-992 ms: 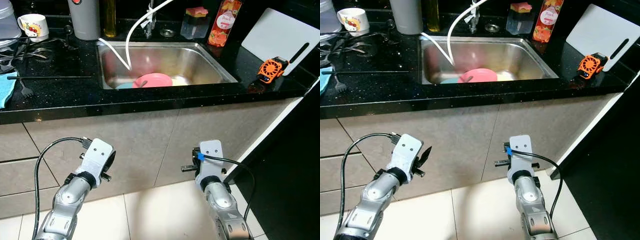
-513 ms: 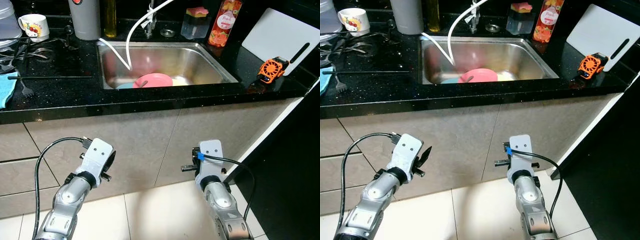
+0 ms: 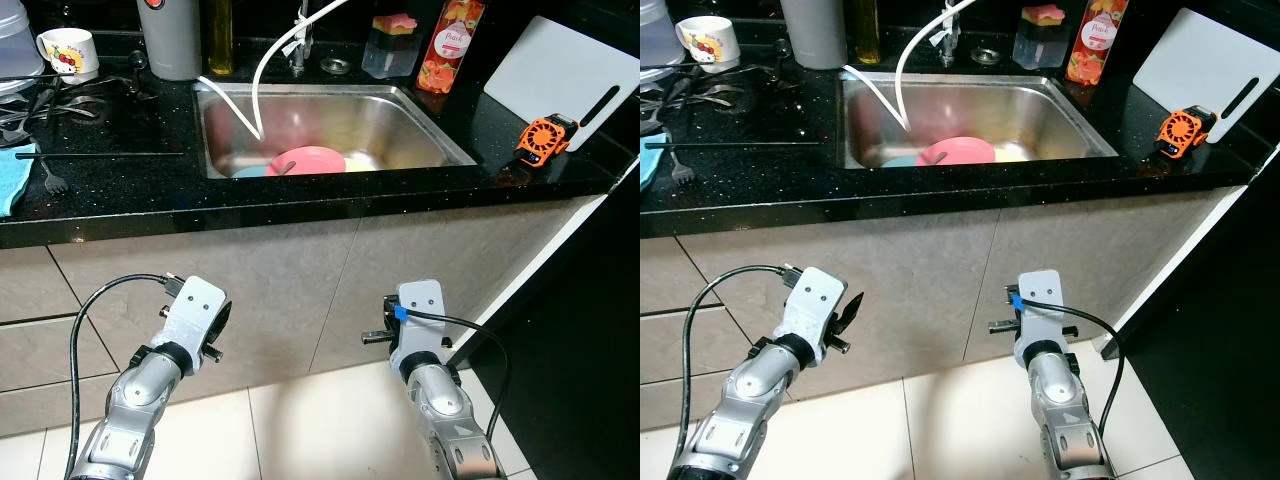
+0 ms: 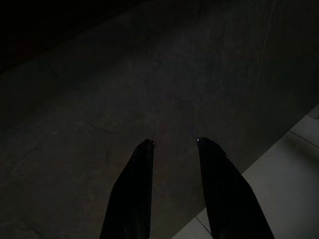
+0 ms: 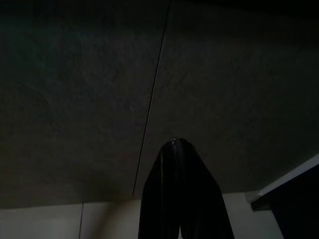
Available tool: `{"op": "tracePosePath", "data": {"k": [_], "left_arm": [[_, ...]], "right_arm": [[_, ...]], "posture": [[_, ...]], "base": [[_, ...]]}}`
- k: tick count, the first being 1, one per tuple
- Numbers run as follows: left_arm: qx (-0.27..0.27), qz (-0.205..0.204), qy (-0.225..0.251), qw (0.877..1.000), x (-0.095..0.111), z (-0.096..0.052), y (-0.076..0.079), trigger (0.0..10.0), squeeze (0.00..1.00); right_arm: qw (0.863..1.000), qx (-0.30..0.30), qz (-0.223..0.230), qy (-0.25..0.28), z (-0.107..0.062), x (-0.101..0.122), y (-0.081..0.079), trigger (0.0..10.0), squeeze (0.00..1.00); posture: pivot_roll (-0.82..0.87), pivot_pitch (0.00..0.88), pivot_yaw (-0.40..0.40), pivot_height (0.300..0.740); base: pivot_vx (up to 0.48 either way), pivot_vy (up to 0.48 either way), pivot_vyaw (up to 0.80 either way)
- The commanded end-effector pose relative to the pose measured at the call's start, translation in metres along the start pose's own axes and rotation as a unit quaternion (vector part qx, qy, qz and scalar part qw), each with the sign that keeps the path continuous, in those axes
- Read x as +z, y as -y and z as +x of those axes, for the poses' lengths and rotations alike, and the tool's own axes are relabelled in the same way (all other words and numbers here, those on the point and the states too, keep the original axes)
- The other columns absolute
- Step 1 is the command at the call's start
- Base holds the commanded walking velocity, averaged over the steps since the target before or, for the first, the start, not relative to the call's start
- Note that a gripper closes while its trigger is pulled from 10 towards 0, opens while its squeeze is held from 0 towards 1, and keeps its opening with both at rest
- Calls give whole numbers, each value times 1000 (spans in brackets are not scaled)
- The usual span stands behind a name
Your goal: Kitchen organization
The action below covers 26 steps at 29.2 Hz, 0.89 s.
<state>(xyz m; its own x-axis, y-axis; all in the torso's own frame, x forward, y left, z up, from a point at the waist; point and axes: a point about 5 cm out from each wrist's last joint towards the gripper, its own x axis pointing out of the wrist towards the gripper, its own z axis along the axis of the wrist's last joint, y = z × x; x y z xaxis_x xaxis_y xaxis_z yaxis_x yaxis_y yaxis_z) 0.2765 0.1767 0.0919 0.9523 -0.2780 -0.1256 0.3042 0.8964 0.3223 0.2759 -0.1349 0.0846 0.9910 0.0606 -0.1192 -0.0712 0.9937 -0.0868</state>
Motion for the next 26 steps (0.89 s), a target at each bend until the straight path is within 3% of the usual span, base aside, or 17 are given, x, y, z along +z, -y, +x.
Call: {"op": "tracePosePath", "data": {"k": [1,26], "left_arm": [[-9,2,-2,1000,-2,1,3,10000,0],[-11,1,0,1000,-3,1,7,10000,0]], "right_arm": [[1000,-8,2,-8,0,-4,5,10000,0],[1000,-3,-7,-8,1,-5,5,10000,0]], "posture": [[167,49,-72,740],[172,38,-78,740]], "base": [[0,0,0],[0,0,0]]}}
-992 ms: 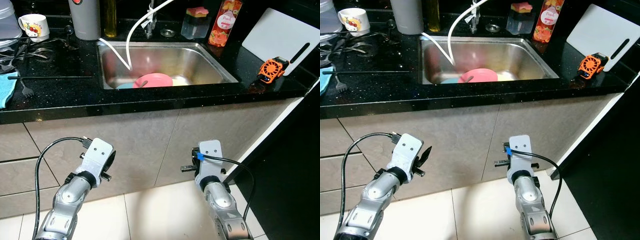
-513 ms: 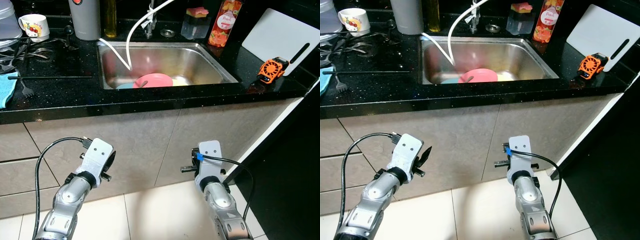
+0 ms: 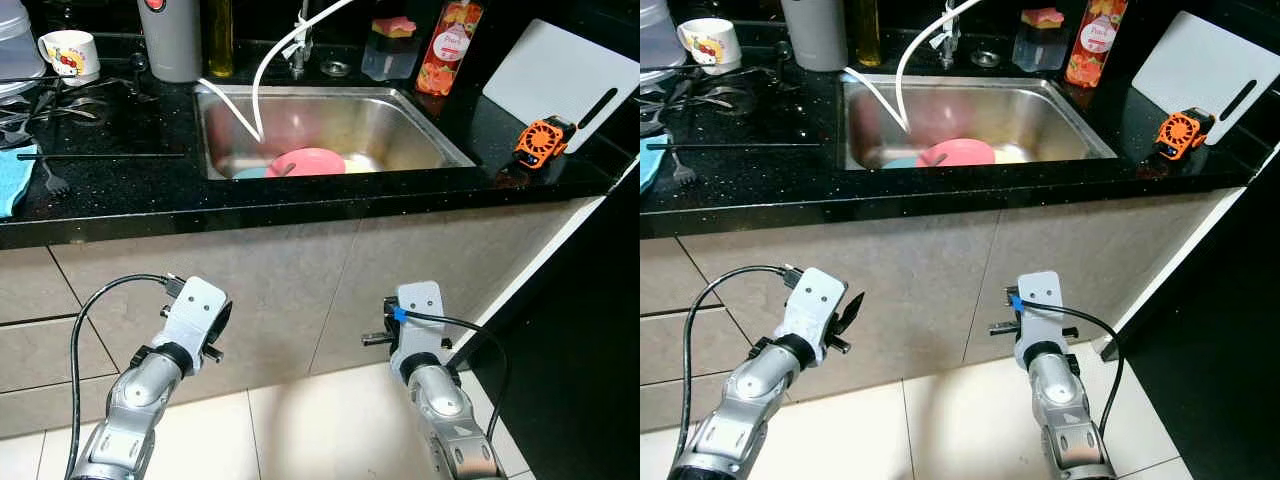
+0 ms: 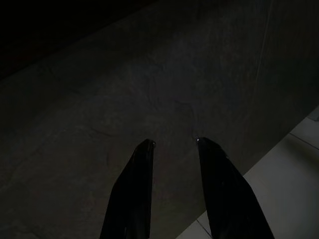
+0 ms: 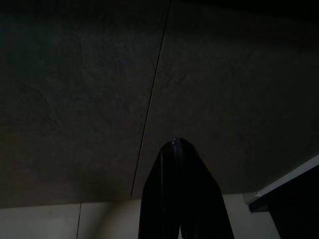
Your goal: Kitchen organization
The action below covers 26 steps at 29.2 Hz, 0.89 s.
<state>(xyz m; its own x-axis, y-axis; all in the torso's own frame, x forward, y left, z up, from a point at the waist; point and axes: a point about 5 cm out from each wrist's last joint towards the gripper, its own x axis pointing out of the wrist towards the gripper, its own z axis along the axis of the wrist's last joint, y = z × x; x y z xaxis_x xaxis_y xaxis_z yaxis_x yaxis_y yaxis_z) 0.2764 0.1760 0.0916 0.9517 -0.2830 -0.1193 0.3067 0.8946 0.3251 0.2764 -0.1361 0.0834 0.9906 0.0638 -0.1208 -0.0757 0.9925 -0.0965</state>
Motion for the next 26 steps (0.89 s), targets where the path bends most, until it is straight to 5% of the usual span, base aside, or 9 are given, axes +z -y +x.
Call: {"op": "tracePosePath", "data": {"k": [1,26], "left_arm": [[-10,0,-3,1000,-2,2,6,10000,0],[-10,0,-2,1000,-1,1,4,10000,0]], "right_arm": [[1000,-7,-1,-6,0,-3,5,10000,0],[1000,-13,4,-7,-1,-2,6,10000,0]], "posture": [[169,42,-74,740],[175,64,-72,740]], "base": [[0,0,0],[0,0,0]]}}
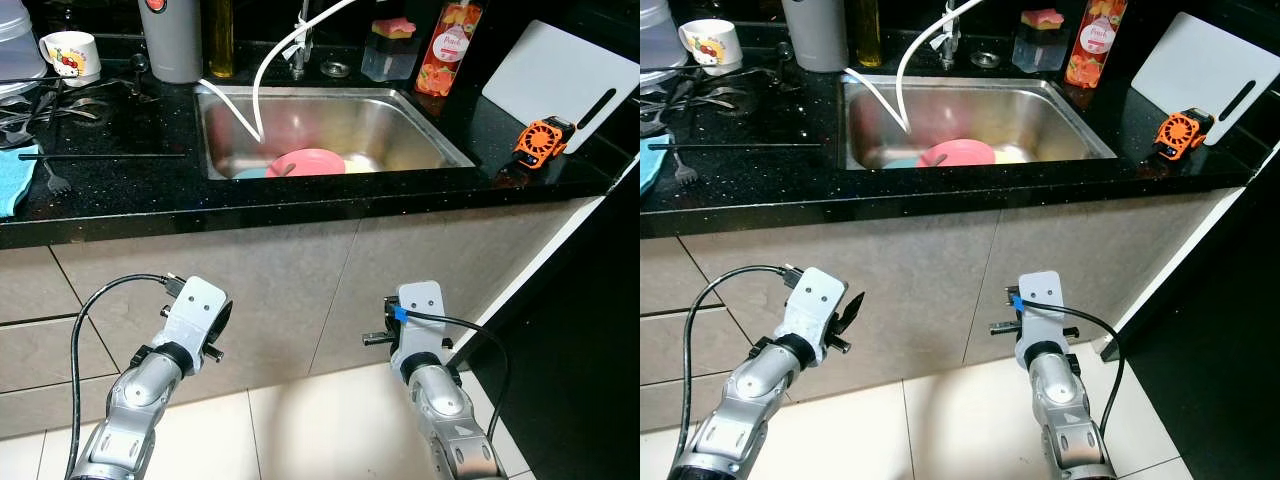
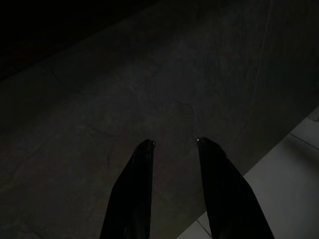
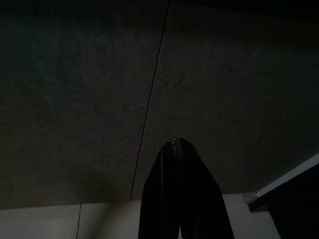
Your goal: Kitchen organization
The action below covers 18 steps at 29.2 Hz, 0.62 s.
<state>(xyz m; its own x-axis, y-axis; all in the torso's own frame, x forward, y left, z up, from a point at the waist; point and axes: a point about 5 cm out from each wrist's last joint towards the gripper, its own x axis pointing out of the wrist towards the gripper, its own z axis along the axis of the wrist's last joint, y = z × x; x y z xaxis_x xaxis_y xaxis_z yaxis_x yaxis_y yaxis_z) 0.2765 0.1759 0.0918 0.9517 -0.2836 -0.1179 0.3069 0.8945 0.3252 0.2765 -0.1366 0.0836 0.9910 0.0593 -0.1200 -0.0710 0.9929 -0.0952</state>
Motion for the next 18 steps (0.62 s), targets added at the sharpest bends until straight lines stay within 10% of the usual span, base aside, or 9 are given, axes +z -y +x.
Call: {"op": "tracePosePath", "data": {"k": [1,18], "left_arm": [[-10,1,-3,1000,-1,1,4,10000,0],[-10,-1,-4,1000,-1,0,5,10000,0]], "right_arm": [[1000,-10,4,-6,-1,-2,6,10000,0],[1000,-10,6,-8,-2,-2,6,10000,0]], "posture": [[175,64,-72,740],[176,71,-76,740]], "base": [[0,0,0],[0,0,0]]}}
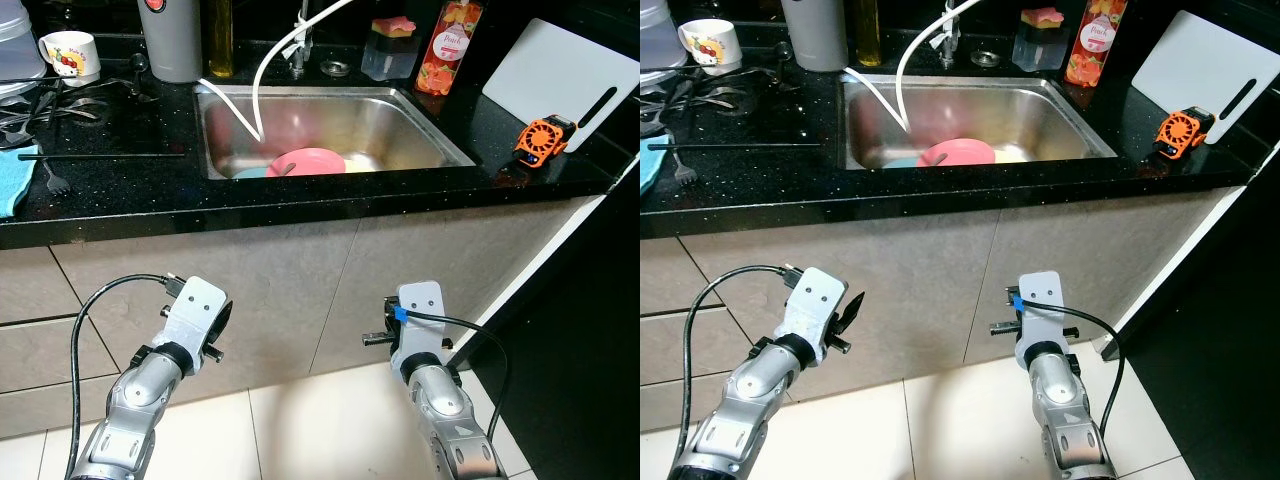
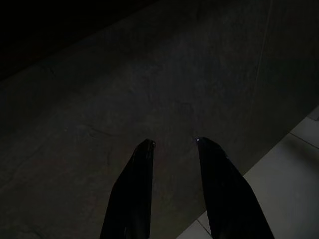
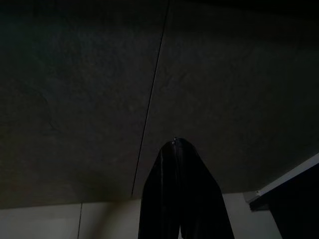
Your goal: Kitchen organization
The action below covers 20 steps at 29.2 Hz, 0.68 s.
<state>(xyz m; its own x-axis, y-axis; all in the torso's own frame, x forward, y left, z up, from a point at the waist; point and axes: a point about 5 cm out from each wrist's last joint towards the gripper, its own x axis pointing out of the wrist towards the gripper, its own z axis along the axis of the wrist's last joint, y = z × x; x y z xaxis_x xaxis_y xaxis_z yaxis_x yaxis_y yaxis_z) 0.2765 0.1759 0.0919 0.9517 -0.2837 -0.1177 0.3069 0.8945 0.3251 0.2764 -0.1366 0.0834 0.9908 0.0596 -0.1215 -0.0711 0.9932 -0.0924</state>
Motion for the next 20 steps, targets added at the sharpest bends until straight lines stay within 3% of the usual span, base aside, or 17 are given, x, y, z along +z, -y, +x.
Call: {"op": "tracePosePath", "data": {"k": [1,20], "left_arm": [[-10,-1,-4,1000,-1,0,5,10000,0],[-10,1,-3,1000,-1,1,5,10000,0]], "right_arm": [[1000,-10,4,-7,-1,-2,6,10000,0],[1000,-8,3,-8,0,-3,5,10000,0]], "posture": [[178,70,-77,740],[181,65,-79,740]], "base": [[0,0,0],[0,0,0]]}}
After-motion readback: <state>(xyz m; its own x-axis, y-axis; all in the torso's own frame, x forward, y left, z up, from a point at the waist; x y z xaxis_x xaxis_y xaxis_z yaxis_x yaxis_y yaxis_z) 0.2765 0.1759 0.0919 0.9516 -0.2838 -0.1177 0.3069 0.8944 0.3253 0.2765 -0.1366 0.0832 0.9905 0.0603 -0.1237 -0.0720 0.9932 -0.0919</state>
